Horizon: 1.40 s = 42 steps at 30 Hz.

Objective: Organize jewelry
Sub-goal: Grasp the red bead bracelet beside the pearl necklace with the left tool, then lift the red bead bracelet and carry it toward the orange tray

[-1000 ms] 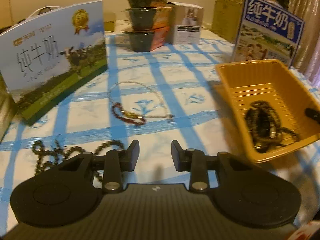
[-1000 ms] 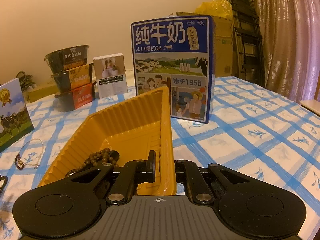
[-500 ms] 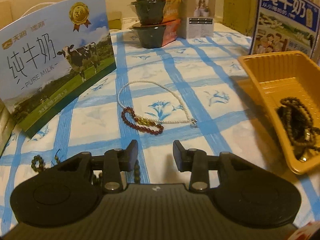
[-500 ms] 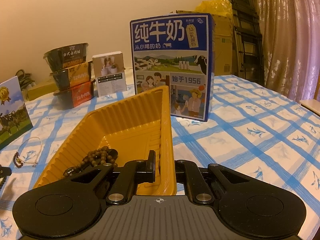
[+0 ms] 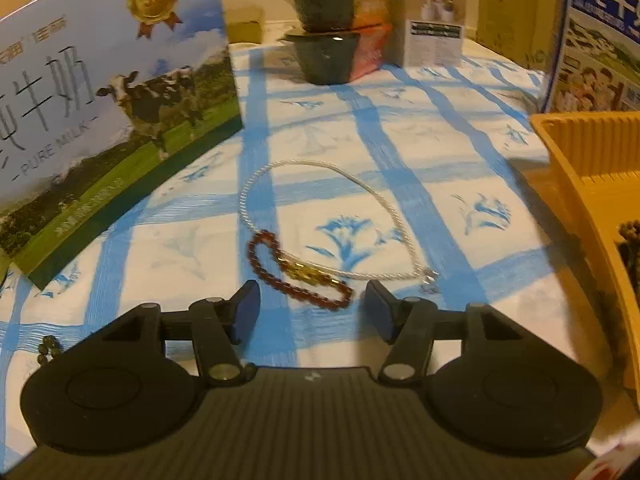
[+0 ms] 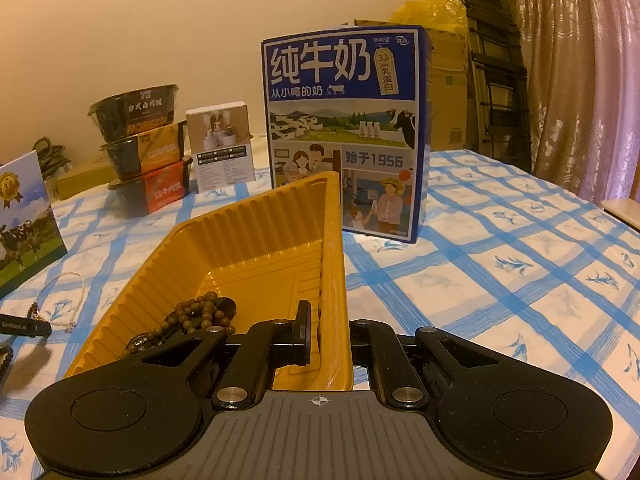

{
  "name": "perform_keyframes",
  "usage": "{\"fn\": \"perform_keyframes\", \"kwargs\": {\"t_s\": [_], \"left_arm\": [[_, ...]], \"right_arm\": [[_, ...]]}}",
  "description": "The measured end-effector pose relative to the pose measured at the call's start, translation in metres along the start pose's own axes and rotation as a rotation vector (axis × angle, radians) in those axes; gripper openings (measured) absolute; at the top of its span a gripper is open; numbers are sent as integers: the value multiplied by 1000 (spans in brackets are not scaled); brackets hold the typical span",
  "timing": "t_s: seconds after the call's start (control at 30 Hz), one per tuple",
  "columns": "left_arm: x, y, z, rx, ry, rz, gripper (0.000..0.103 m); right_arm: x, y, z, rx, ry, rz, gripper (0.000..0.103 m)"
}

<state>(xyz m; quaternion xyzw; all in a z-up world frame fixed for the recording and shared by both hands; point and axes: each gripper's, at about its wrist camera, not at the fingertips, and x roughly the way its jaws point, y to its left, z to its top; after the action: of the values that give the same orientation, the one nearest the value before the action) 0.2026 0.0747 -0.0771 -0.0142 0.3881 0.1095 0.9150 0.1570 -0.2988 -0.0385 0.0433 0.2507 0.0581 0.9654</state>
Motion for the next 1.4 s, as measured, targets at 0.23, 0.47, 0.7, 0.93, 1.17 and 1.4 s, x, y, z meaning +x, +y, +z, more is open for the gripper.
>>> {"fn": "perform_keyframes", "kwargs": {"t_s": [0.23, 0.47, 0.7, 0.93, 1.17, 1.4], "left_arm": [[-1, 31, -1, -15, 3, 36, 41], [0, 28, -1, 28, -3, 1, 23], [0, 30, 2, 19, 1, -49, 8], [-26, 32, 4, 35, -25, -84, 0], [-28, 46, 11, -4, -11, -72, 3], [-5, 39, 8, 16, 57, -63, 7]], "right_arm": [[3, -1, -1, 5, 5, -4, 9], [3, -3, -1, 6, 8, -7, 9], [3, -3, -2, 6, 9, -7, 9], [4, -4, -2, 8, 8, -5, 9], [3, -4, -3, 8, 6, -2, 9], [2, -2, -2, 7, 6, -1, 9]]}}
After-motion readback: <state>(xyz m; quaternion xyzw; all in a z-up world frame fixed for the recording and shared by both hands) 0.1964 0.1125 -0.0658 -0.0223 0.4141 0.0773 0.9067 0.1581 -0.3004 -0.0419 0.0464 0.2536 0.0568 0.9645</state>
